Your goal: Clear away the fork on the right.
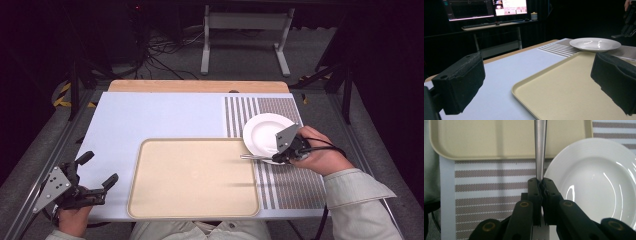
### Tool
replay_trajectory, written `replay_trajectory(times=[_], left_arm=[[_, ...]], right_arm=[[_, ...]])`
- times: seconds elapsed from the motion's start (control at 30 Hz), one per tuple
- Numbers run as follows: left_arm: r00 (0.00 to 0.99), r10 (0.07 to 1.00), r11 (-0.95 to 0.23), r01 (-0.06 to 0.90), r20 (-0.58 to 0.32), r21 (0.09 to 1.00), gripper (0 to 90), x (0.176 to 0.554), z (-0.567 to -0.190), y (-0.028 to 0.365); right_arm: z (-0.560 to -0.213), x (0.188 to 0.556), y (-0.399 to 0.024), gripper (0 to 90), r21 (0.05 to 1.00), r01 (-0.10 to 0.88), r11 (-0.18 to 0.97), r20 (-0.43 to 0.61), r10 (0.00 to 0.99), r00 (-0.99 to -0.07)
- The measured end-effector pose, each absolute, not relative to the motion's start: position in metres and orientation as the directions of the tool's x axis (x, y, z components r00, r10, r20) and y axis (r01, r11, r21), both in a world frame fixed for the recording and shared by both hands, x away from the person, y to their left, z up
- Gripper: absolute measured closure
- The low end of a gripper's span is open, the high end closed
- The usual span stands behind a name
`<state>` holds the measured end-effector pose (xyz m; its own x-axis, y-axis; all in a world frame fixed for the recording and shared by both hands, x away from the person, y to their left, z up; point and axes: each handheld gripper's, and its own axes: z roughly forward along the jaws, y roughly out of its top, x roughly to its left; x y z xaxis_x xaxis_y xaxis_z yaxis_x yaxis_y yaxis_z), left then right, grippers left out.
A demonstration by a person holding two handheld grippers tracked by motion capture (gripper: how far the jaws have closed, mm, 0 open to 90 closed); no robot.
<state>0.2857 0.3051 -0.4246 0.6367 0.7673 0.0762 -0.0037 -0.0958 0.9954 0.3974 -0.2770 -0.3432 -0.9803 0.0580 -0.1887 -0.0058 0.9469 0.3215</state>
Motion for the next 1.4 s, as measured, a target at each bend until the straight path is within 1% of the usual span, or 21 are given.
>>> replay_trajectory(times=[0.57, 1.0, 1.4], left_arm=[[0.639, 0.766, -0.092, -0.001, 0.071, 0.996, 0.1, 0.286, -0.425, 0.306], [0.641, 0.764, -0.093, -0.001, 0.071, 0.996, 0.1, 0.287, -0.425, 0.306], [0.644, 0.762, -0.092, -0.002, 0.072, 0.996, 0.1, 0.287, -0.425, 0.306]], right_arm=[[-0.338, 0.419, -0.215, 86.8, 0.344, -0.107, 0.933, -0.205, -0.036, -0.978], [-0.345, 0.429, -0.191, 86.7, 0.349, -0.127, 0.929, -0.196, -0.06, -0.979], [-0.36, 0.44, -0.172, 86.7, 0.336, -0.136, 0.932, -0.172, -0.082, -0.982]])
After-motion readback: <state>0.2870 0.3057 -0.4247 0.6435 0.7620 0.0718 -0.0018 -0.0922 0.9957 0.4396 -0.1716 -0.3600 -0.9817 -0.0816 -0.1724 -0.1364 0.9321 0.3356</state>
